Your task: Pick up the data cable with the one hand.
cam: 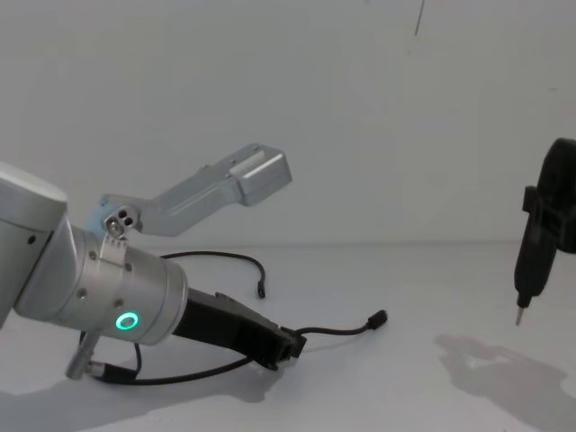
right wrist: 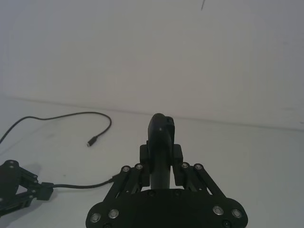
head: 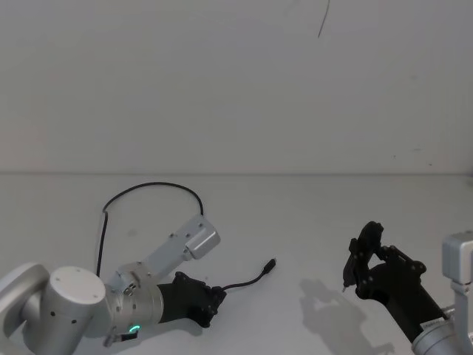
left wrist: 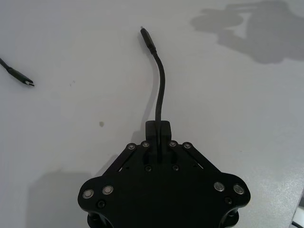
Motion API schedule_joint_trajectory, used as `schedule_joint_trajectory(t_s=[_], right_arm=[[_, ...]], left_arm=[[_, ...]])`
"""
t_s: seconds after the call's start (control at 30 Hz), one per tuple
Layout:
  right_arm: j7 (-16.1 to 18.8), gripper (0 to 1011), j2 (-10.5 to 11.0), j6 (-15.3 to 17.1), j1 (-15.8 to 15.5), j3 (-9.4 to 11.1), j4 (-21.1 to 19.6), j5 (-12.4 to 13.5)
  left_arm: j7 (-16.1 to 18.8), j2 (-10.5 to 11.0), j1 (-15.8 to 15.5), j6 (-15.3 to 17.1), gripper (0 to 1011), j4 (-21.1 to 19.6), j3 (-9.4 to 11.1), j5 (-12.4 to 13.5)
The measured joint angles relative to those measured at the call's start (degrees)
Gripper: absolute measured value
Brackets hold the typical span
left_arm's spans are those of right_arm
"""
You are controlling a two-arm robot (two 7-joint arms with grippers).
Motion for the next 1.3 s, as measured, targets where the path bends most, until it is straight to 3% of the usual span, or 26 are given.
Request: schedule_joint_trajectory(t_s=[0.3,0.8,1.03,1.3], right_arm=[[2.5,263,-0.1,-1.2,1.2,0.3,-0.2,1.4],[8.7,263,-1.1,-2.6,5.3,0.7,0.8,5.9],[10.6,263,-1.8,-3.2,7.3,0.3,2.2,7.6],[12.2,263,-2.4,-3.6,9.4,-0.3,3.4,9.1]], left_arm=[[-0.6,1.2,1.3,-4.9,42,-1.5,-0.6,0.5],[-4.3,6.7,5.8,-20.5,42,-5.7,-3.9,-1.0],[-5.6,8.7,7.1,-24.5,42,-7.1,-5.1,-2.1],[-6.5,9.9,7.9,-26.9,41,-7.9,-5.7,-2.8]])
